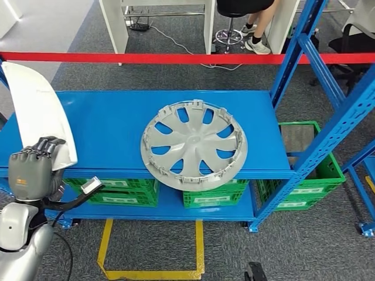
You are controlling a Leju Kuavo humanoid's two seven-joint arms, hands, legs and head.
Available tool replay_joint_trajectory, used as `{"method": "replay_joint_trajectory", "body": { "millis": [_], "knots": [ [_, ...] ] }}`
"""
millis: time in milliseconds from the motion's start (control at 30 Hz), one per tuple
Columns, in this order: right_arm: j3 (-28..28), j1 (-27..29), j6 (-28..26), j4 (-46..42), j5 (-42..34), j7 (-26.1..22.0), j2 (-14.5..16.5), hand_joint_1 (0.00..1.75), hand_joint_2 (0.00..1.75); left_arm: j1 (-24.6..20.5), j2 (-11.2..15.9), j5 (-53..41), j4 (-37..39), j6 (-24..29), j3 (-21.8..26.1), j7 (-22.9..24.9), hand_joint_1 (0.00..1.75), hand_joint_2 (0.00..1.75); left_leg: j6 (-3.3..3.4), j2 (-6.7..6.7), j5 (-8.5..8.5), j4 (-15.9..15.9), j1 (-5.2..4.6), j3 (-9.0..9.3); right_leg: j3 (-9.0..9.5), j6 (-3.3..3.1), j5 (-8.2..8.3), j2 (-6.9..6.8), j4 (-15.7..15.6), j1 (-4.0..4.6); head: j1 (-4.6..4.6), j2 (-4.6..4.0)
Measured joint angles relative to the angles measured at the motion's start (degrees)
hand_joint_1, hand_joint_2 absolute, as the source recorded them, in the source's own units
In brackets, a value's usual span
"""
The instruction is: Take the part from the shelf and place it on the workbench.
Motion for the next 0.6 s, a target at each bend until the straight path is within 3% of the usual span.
{"method": "replay_joint_trajectory", "body": {
  "millis": [67, 133, 200, 233, 267, 300, 367, 433, 467, 533, 567, 600],
  "knots": [
    [-0.21, -0.02, -0.3, 0.01, -0.12, 0.24, 0.09, 0.0, 0.0, 0.19, 0.4, -0.27, 0.0, 0.01, 0.0, 0.25, 1.75, 1.75, -0.73, -0.06, -0.7, 0.74, 0.11, -0.72, -0.59, -1.0, 0.37, -0.1, -0.4, -0.14, -0.03, -0.01],
    [-0.45, -0.08, -0.62, 0.02, -0.21, 0.49, 0.18, 0.0, 0.0, 0.26, 0.73, -0.4, 0.01, -0.01, 0.0, 0.41, 1.75, 1.75, -1.33, -0.08, -4.34, 4.97, 0.29, -2.34, -1.39, -2.06, 1.12, -0.28, -0.62, -0.26, -0.26, -0.01],
    [-0.79, -0.11, -0.79, 0.02, -0.46, 0.6, 0.2, 0.0, 0.0, 0.36, 0.93, -0.5, 0.12, -0.01, 0.0, 0.52, 1.75, 1.75, -1.79, -0.07, -8.76, 12.33, 0.45, -4.6, -2.44, -2.56, 1.9, -0.45, -0.59, -0.11, -0.41, -0.01],
    [-0.97, -0.1, -0.83, 0.02, -0.6, 0.63, 0.21, 0.0, 0.0, 0.45, 1.0, -0.55, 0.2, -0.01, 0.0, 0.56, 1.75, 1.75, -1.9, -0.07, -9.78, 14.99, 0.5, -5.12, -2.98, -2.61, 2.32, -0.54, -0.56, -0.03, -0.4, -0.01],
    [-1.11, -0.11, -0.86, 0.02, -0.71, 0.64, 0.21, 0.0, 0.0, 0.51, 1.07, -0.6, 0.27, -0.01, 0.0, 0.59, 1.75, 1.75, -1.89, -0.07, -9.56, 15.68, 0.52, -4.75, -3.54, -2.61, 2.74, -0.6, -0.52, 0.05, -0.4, -0.01],
    [-1.21, -0.14, -0.89, 0.02, -0.77, 0.67, 0.21, 0.0, 0.0, 0.54, 1.15, -0.63, 0.31, -0.01, 0.0, 0.61, 1.75, 1.75, -1.78, -0.07, -8.32, 14.19, 0.52, -3.35, -4.06, -2.56, 3.16, -0.62, -0.48, 0.11, -0.41, -0.01],
    [-1.26, -0.22, -0.91, 0.02, -0.81, 0.68, 0.24, 0.0, 0.0, 0.46, 1.32, -0.65, 0.33, -0.01, 0.0, 0.61, 1.75, 1.75, -1.22, -0.07, -5.5, 6.58, 0.44, 1.65, -4.91, -2.36, 3.99, -0.62, -0.44, 0.24, -0.4, -0.01],
    [-1.27, -0.28, -0.91, 0.02, -0.83, 0.69, 0.28, 0.0, 0.0, 0.34, 1.42, -0.67, 0.33, 0.01, 0.0, 0.61, 1.75, 1.75, -0.59, -0.09, -4.74, -0.15, 0.17, 5.6, -5.37, -1.89, 4.89, -0.62, -0.52, 0.36, -0.35, -0.01],
    [-1.27, -0.29, -0.91, 0.02, -0.83, 0.71, 0.3, 0.0, 0.0, 0.29, 1.47, -0.68, 0.33, 0.01, 0.0, 0.62, 1.75, 1.75, -0.31, -0.11, -4.89, -1.61, -0.01, 6.25, -5.48, -1.57, 5.4, -0.63, -0.66, 0.35, -0.4, -0.01],
    [-1.28, -0.25, -0.92, 0.02, -0.83, 0.74, 0.34, 0.0, 0.0, 0.27, 1.59, -0.7, 0.33, 0.02, -0.01, 0.63, 1.75, 1.75, 0.37, -0.06, -3.98, -2.2, -0.07, 5.86, -5.67, -0.89, 6.35, -0.63, -1.14, 0.27, -0.51, -0.01],
    [-1.31, -0.25, -0.93, 0.03, -0.83, 0.74, 0.35, 0.0, 0.0, 0.22, 1.63, -0.72, 0.34, 0.02, -0.01, 0.63, 1.75, 1.75, 0.81, 0.03, -3.29, -2.49, 0.03, 5.45, -6.05, -0.6, 5.92, -0.59, -1.0, 0.25, -0.54, -0.01],
    [-1.33, -0.23, -0.99, 0.03, -0.83, 0.75, 0.37, 0.0, 0.0, 0.18, 1.64, -0.74, 0.34, 0.02, -0.02, 0.63, 1.75, 1.75, 1.26, 0.12, -2.49, -2.78, 0.16, 4.88, -6.65, -0.37, 4.46, -0.54, -0.04, 0.28, -0.45, -0.01]
  ]
}}
